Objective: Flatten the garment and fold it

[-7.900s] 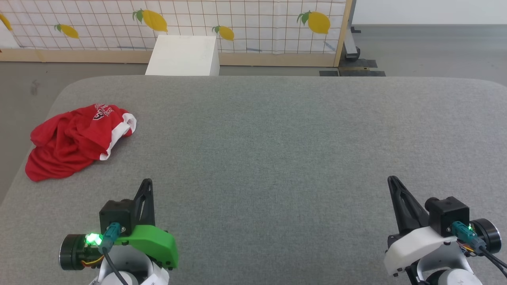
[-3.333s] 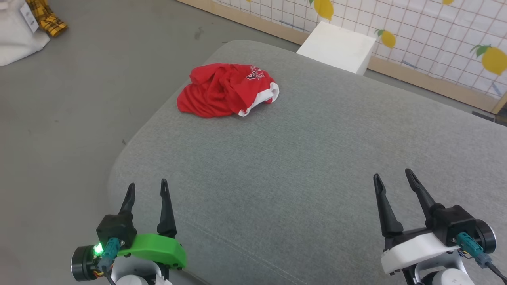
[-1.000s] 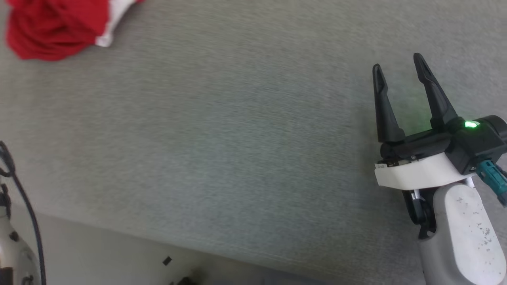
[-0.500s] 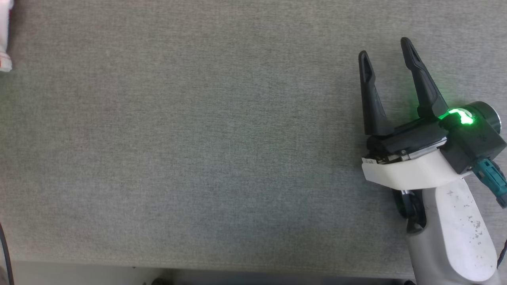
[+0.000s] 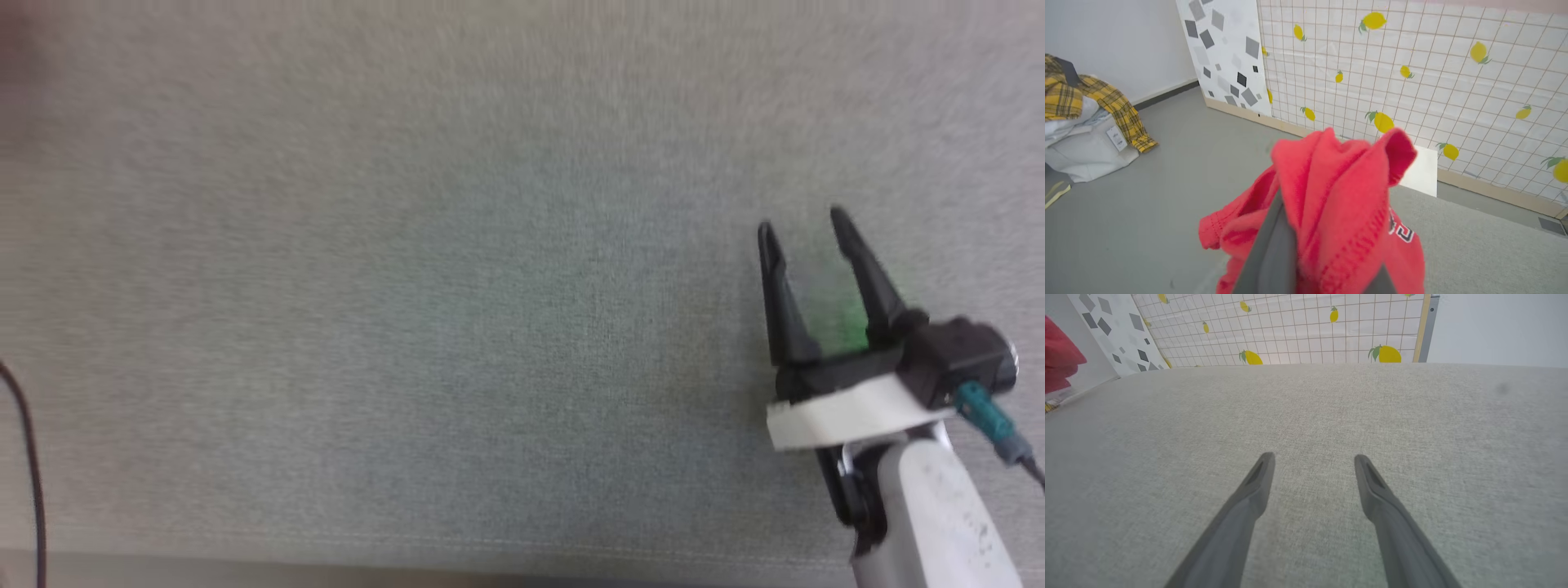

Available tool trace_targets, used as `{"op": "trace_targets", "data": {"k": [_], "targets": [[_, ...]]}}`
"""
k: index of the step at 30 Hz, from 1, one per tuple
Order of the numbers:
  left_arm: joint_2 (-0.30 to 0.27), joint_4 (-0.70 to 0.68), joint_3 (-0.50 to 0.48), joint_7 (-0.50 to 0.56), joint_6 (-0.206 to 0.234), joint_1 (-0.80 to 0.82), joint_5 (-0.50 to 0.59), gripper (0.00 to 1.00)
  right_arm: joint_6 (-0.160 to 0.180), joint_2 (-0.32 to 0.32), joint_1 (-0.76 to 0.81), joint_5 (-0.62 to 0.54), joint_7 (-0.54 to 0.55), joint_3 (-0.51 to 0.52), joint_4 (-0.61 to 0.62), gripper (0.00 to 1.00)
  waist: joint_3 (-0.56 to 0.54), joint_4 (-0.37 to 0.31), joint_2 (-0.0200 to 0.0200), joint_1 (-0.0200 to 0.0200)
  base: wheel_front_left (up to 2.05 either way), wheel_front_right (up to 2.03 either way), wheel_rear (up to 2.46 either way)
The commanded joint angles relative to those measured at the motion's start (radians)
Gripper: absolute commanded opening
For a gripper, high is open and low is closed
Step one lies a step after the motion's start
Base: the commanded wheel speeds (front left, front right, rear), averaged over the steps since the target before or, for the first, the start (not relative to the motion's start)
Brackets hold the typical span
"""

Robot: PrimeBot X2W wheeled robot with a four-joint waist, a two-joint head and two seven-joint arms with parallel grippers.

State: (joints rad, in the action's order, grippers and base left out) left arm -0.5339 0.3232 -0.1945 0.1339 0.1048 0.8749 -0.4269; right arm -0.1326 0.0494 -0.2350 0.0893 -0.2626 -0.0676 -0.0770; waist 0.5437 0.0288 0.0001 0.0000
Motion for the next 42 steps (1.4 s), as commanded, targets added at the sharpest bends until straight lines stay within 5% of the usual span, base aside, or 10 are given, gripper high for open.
{"op": "trace_targets", "data": {"k": [1,6,15,25,30,34,36,42], "targets": [[-0.009,0.008,0.013,-0.041,-0.017,0.021,0.018,0.00,0.002,0.001,0.016,0.006,0.001,0.000,-0.004,1.00,-0.201,0.044,-0.0001,0.0000,0.00,0.00,0.00],[0.019,0.023,0.107,-0.140,-0.079,0.079,0.061,0.00,0.002,0.001,0.078,0.014,0.001,0.021,-0.022,1.00,-0.337,0.045,-0.0001,0.0000,0.00,0.00,0.00],[0.200,-0.006,0.294,-0.181,-0.159,0.110,0.061,0.00,0.002,0.001,0.161,0.020,0.001,0.036,-0.036,1.00,-0.477,-0.012,-0.0001,0.0000,0.00,0.00,0.00],[0.420,-0.006,0.441,-0.166,-0.202,0.021,-0.043,0.00,0.002,0.001,0.196,0.004,0.008,0.031,-0.031,1.00,-0.507,-0.158,-0.0001,0.0000,0.00,0.00,0.00],[0.471,0.065,0.514,-0.167,-0.206,-0.045,-0.107,0.00,0.002,0.001,0.191,0.007,0.015,0.021,-0.018,1.00,-0.480,-0.232,-0.0001,0.0000,0.00,0.00,0.00],[0.481,0.189,0.609,-0.110,-0.193,-0.101,-0.135,0.00,0.002,0.001,0.179,0.019,0.014,0.012,-0.014,1.00,-0.449,-0.292,-0.0001,0.0000,0.00,0.00,0.00],[0.483,0.366,0.717,0.017,-0.169,-0.126,-0.115,0.00,0.002,0.001,0.165,0.035,0.011,0.002,-0.013,1.00,-0.413,-0.342,-0.0001,0.0000,0.00,0.00,0.00],[0.483,0.580,0.805,0.202,-0.158,-0.124,-0.081,0.00,0.002,0.001,0.151,0.059,0.005,-0.005,-0.021,1.00,-0.376,-0.382,-0.0001,0.0000,0.00,0.00,0.00]]}}
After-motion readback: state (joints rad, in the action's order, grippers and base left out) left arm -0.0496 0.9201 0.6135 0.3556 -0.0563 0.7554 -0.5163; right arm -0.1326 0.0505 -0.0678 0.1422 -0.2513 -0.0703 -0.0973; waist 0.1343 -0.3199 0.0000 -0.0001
